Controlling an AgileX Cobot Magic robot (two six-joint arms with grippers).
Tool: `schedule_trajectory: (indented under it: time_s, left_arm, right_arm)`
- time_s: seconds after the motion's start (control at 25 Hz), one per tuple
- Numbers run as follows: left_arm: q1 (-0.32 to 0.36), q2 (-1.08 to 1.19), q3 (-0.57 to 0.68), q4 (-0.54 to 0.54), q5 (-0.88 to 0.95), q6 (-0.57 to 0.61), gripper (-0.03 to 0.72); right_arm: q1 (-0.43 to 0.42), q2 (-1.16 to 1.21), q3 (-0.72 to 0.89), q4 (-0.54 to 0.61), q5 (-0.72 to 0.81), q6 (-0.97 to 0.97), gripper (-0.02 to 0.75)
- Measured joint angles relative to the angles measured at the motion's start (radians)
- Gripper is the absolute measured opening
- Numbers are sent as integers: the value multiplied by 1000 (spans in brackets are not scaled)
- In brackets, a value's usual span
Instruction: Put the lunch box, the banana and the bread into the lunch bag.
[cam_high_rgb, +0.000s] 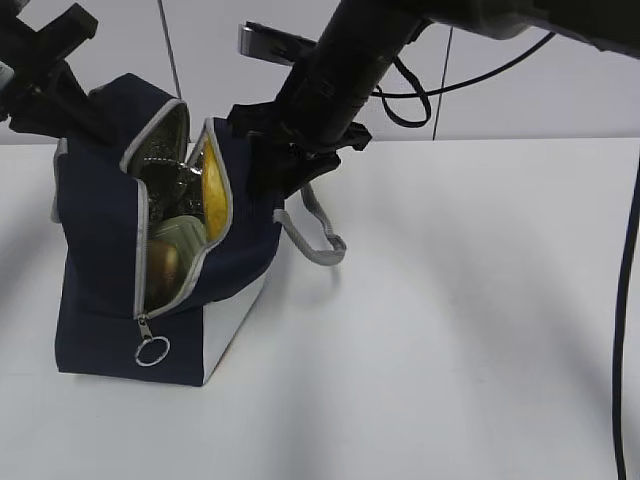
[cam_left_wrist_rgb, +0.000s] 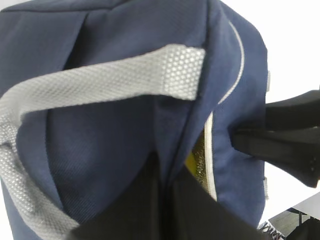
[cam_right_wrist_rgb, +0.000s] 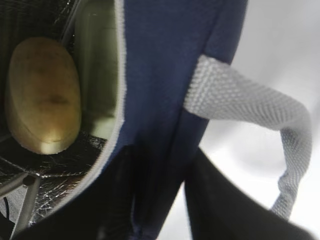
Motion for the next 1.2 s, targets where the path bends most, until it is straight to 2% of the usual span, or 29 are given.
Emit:
schedule_trajectory:
  time_s: [0.12, 0.2, 0.36, 0.52, 0.68, 0.84, 1.04, 1.2]
  left_arm:
    - [0, 0, 0, 0, 1, 0, -3]
    - [0, 0, 0, -3, 1, 0, -3]
    - [0, 0, 0, -54, 2, 6, -3]
    - [-14, 8, 0, -170, -12, 68, -3]
    - [-58, 11, 0, -288, -104, 116, -3]
    - [-104, 18, 0, -349, -197, 124, -3]
    - [-154, 63, 0, -382, -261, 136, -3]
    - [-163, 120, 0, -443, -267, 171, -3]
  right_arm:
    - [0, 0, -11, -3, 0, 0, 48]
    - [0, 0, -27, -7, 4, 0, 1]
    - [0, 0, -100, -19, 17, 0, -6]
    - [0, -5, -175, -37, 23, -2, -8]
    - [-2, -55, -192, -145, 30, 8, -8]
    - [-2, -100, -194, -283, 41, 57, -8]
    - [-2, -115, -194, -347, 42, 72, -10]
    - [-2, -116, -160, -386, 45, 79, -11]
